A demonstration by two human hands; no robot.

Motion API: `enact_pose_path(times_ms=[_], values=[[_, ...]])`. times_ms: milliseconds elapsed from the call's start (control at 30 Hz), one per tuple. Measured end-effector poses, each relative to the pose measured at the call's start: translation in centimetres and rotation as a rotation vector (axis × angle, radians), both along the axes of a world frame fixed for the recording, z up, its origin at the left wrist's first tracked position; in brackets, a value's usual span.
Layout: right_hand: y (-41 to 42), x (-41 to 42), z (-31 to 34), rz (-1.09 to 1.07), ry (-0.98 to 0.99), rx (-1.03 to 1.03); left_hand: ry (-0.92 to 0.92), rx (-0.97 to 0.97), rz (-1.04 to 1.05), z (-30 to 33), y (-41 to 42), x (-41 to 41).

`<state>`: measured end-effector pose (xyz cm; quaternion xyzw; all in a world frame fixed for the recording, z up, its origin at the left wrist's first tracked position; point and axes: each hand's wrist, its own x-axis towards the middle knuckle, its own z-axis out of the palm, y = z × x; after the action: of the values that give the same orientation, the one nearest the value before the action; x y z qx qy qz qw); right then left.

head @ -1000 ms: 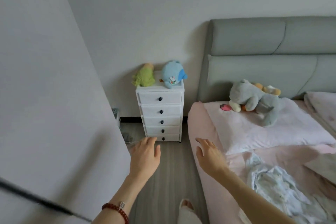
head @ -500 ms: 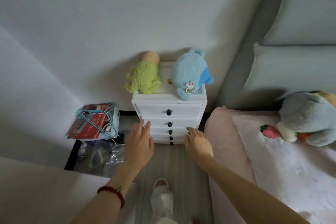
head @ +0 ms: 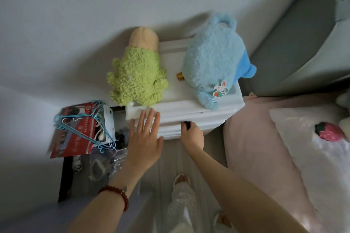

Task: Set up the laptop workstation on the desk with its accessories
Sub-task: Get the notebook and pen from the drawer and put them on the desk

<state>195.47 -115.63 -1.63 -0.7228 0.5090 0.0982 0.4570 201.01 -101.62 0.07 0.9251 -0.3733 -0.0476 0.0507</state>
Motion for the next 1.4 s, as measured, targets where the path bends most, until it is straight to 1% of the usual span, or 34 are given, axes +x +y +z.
enact_pose_path(times_ms=[100,233,333,367,400,500,533,567,667,733,867,1000,1167,1233,1333,1400], values=[[0.7,-1.1,0.3,0.049,0.036,-0.087,0.031,-0.011,0.024,0.3,0.1,0.0],[2.0,-4.6,1.0,0.144,0.106,-0.118,0.053,-0.021,0.022,1.1,0.3,-0.5],[2.4,-7.2,2.0,0.263,0.146,-0.138,0.059,-0.024,0.007,1.2,0.7,-1.5],[2.3,-7.9,2.4,0.301,0.119,-0.194,0.074,-0.030,0.004,1.1,0.9,-2.0],[2.1,-8.5,2.8,0.328,0.052,-0.286,0.089,-0.032,0.002,0.9,1.1,-2.5],[0.6,-8.9,2.8,0.406,-0.230,-0.687,0.108,-0.018,-0.031,0.3,1.5,-3.4],[-0.1,-8.6,2.7,0.462,-0.260,-0.769,0.103,-0.019,-0.036,0.1,1.6,-3.4],[-0.9,-8.2,2.7,0.540,-0.238,-0.806,0.103,-0.017,-0.027,0.1,1.5,-3.2],[-2.3,-7.5,3.0,0.745,-0.036,-0.754,0.132,0.007,0.004,0.3,1.2,-2.9],[-2.5,-7.8,3.4,0.801,0.014,-0.679,0.151,0.028,-0.010,0.5,1.5,-3.5],[-1.9,-10.2,3.8,0.883,-0.039,-0.668,0.137,0.010,-0.059,1.0,3.0,-5.8],[-1.3,-12.2,3.5,0.896,-0.083,-0.696,0.142,-0.012,-0.100,0.9,4.1,-7.5],[-1.0,-12.8,3.3,0.913,-0.094,-0.616,0.154,-0.031,-0.091,0.0,4.9,-8.5],[-1.2,-12.0,3.4,0.875,-0.059,-0.494,0.177,-0.052,-0.078,-0.1,5.1,-8.5],[-2.5,-9.9,2.7,0.819,0.107,-0.237,0.207,-0.108,-0.035,-0.3,4.5,-7.6],[-3.4,-8.3,1.6,0.848,0.190,-0.179,0.197,-0.119,-0.011,-0.3,3.6,-6.8]])
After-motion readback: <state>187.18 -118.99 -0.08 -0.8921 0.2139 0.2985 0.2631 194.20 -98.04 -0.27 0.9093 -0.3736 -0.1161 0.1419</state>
